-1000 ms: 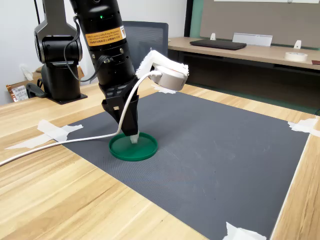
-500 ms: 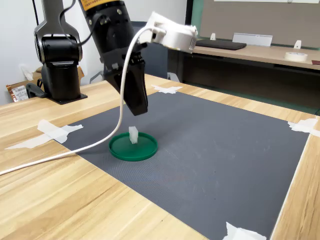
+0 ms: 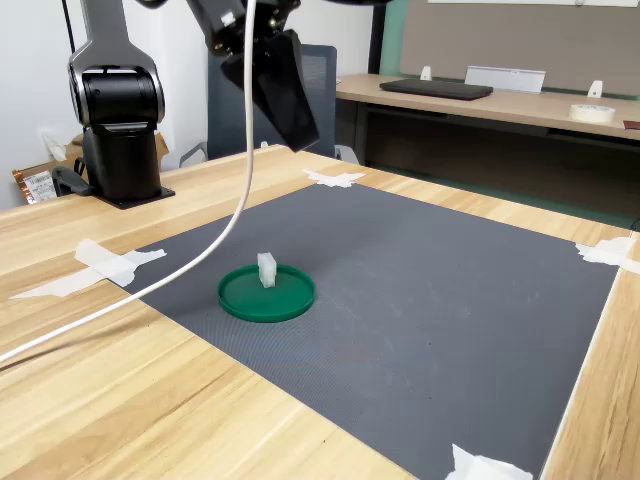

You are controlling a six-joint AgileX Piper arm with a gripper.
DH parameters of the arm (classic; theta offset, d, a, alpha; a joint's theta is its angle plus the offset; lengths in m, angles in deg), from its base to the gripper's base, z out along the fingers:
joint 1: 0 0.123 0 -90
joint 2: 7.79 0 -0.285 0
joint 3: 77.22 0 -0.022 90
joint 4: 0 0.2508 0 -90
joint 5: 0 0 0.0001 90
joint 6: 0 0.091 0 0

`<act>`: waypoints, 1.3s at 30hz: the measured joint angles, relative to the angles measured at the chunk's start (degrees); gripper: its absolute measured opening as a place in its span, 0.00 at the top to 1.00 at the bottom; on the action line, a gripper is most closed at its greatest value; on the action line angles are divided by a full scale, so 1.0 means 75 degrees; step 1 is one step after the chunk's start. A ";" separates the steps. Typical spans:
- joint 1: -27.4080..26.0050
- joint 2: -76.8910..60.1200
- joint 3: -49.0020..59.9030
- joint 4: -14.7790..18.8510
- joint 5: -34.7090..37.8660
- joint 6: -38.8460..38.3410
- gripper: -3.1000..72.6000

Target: Grasp a white terminal and put it in the green lid.

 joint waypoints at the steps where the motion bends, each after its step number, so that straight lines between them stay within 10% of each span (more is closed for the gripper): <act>1: 0.0000 -0.0100 0.0000 0.0069 -0.0038 0.0000 0.99; 19: 0.0231 -0.1735 0.0016 0.1126 -0.0161 0.0300 0.99; 39: 0.1607 -0.4690 0.2021 0.0002 -0.2029 0.2964 1.00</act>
